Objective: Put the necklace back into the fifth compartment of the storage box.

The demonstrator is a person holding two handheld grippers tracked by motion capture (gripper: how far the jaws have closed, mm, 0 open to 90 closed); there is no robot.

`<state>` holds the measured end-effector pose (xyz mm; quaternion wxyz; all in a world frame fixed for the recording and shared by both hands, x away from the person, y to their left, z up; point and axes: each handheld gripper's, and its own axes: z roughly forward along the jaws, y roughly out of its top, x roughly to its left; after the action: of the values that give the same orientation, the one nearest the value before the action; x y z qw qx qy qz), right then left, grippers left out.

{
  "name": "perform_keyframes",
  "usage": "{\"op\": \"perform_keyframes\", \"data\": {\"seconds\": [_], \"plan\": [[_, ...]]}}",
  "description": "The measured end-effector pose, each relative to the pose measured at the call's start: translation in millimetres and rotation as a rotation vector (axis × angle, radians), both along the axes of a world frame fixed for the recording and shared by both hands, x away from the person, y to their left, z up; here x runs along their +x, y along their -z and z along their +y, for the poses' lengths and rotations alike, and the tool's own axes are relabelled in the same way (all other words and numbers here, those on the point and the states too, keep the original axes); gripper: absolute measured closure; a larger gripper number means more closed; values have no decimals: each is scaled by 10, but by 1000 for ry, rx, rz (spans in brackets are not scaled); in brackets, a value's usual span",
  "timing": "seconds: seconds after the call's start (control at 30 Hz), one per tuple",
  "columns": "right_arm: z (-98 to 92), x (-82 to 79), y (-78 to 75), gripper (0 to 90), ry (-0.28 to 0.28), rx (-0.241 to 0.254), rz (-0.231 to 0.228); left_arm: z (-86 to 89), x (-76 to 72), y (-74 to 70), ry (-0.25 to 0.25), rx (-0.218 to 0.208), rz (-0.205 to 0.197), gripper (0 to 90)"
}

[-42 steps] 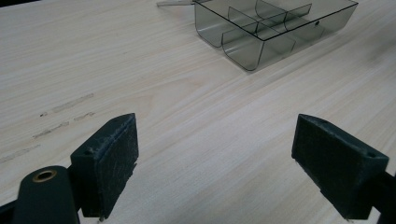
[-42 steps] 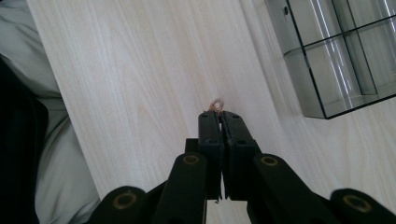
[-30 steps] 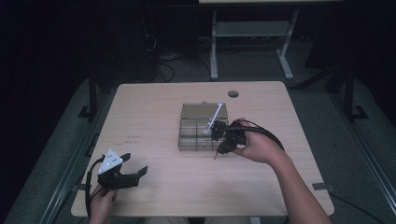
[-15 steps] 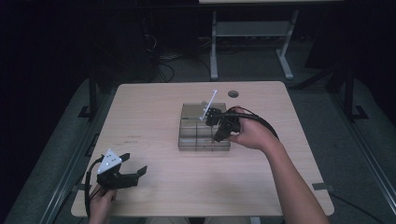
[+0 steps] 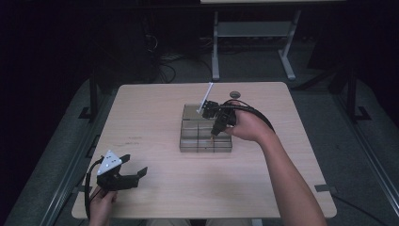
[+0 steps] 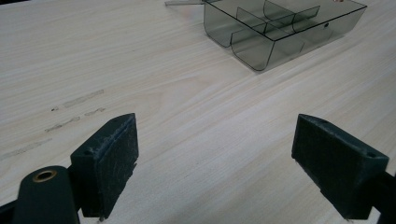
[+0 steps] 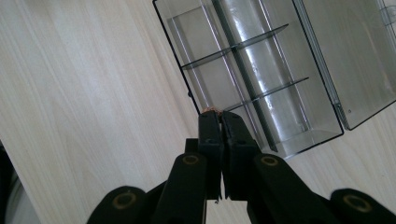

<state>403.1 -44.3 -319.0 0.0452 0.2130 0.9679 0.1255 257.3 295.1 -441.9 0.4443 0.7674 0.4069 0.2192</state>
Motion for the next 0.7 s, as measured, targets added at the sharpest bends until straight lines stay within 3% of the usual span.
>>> {"op": "perform_keyframes", "data": {"seconds": [0.17,0.7], "plan": [[42,123,47,871,26,4,23,-8,-2,-6,7,9,-4,143],[186,283,256,871,39,-28,57,7,5,-7,1,2,-2,143]]}}
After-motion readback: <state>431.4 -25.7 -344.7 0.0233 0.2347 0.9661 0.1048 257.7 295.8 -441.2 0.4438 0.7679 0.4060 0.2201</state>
